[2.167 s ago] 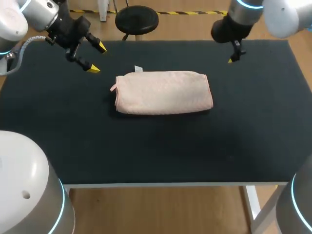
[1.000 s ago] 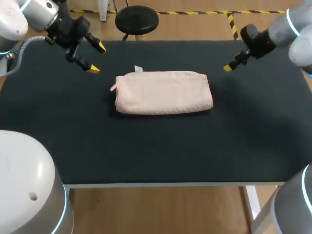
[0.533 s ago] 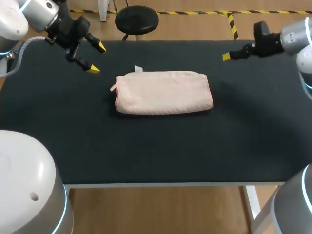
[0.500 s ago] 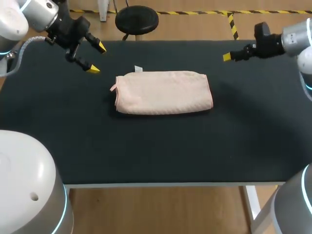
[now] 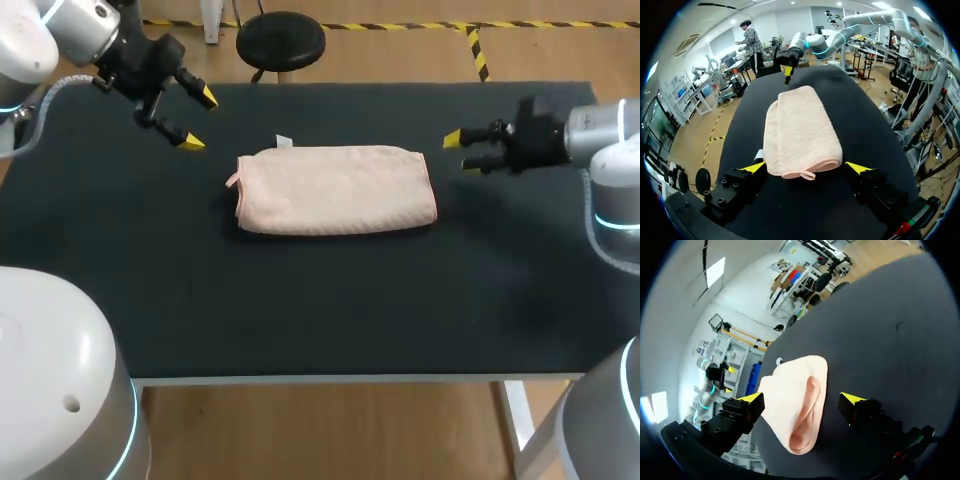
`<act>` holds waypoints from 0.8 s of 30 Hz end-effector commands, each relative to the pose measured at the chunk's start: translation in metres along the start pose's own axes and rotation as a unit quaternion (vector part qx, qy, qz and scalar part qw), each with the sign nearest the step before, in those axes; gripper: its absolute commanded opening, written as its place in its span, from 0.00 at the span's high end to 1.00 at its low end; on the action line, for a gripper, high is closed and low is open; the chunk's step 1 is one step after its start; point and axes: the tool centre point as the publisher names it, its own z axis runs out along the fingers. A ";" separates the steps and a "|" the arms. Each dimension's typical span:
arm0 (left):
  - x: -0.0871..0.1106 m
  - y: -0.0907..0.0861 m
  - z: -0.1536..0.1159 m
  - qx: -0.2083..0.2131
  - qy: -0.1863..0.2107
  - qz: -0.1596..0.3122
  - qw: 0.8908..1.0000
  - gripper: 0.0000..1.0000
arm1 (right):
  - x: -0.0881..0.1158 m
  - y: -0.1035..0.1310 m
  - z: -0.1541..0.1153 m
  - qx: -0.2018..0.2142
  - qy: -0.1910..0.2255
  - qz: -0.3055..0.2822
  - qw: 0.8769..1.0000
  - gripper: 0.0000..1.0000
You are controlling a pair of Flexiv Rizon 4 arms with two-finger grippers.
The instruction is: Fold the towel
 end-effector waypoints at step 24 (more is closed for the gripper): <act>0.000 0.001 0.000 0.000 -0.001 0.001 1.000 0.00 | -0.012 -0.022 0.036 0.158 -0.035 0.088 0.983 0.00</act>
